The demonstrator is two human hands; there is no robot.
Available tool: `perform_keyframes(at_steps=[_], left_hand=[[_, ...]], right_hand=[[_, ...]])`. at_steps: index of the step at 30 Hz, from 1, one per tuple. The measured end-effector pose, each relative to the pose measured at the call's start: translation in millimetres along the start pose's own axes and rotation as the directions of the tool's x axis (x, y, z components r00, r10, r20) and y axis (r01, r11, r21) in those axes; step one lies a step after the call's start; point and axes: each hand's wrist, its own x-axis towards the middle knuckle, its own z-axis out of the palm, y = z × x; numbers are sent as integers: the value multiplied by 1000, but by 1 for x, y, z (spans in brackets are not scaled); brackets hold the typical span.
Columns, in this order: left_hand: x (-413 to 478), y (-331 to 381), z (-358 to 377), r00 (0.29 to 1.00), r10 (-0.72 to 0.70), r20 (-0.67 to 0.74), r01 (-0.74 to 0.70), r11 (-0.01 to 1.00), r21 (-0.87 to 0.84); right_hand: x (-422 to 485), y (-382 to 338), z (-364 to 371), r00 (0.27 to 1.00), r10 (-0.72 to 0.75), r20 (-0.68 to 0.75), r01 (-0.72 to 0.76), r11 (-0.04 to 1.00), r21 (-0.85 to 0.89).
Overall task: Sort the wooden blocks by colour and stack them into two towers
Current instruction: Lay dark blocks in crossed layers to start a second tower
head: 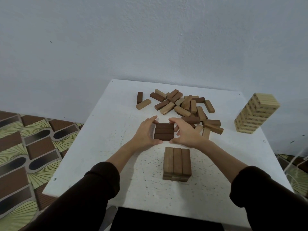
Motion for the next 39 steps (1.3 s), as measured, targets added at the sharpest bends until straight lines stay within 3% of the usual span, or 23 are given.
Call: perform_keyframes(at_steps=[24, 31, 39], left_hand=[[3, 3, -6, 995, -87, 43, 90, 995, -47], [-13, 30, -26, 1000, -1, -9, -1, 988, -154], [-57, 53, -23, 996, 66, 61, -49, 968, -246]], right_hand=[[2, 5, -4, 1000, 18, 22, -18, 999, 27], [-28, -16, -27, 994, -16, -107, 32, 988, 153], [-87, -31, -29, 993, -6, -117, 29, 981, 194]])
